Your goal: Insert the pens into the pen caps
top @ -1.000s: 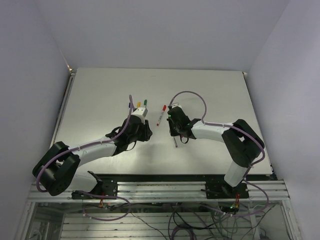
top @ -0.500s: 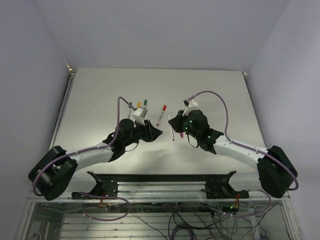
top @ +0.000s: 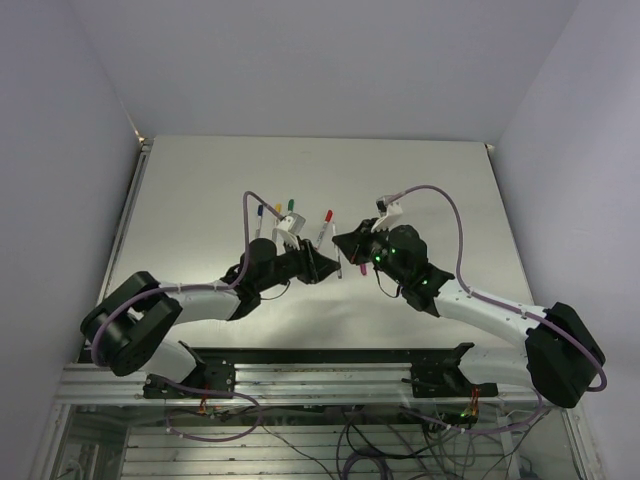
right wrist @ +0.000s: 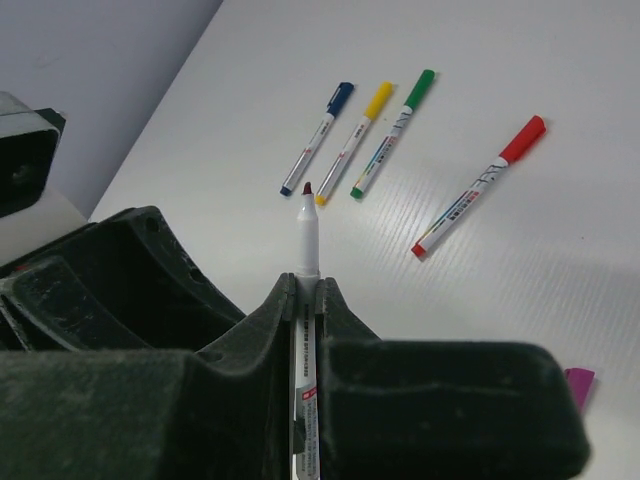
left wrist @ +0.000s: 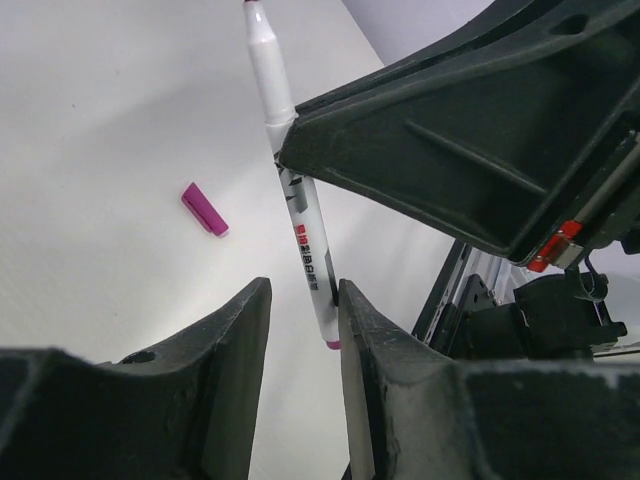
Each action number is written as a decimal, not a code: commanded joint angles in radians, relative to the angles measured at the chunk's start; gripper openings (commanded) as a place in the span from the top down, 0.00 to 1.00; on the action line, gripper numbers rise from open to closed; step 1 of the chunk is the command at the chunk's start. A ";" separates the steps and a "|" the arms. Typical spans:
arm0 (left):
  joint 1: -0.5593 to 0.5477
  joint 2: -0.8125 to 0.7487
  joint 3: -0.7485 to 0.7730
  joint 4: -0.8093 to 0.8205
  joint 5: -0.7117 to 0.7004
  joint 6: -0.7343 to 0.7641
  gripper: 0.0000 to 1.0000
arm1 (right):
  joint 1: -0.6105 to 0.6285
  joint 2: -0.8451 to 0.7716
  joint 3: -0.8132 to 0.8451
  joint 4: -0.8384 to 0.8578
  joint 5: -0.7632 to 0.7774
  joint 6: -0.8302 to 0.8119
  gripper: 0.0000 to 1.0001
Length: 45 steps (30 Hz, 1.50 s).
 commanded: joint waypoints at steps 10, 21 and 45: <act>-0.012 0.081 0.071 0.174 0.025 -0.058 0.56 | 0.017 -0.010 -0.025 0.062 -0.034 0.023 1.00; -0.011 0.085 0.055 0.213 0.014 -0.061 0.93 | 0.022 -0.009 -0.029 0.050 -0.039 0.024 1.00; -0.013 -0.128 0.019 -0.359 -0.221 0.122 0.93 | -0.032 -0.013 0.095 -0.487 0.337 0.003 0.62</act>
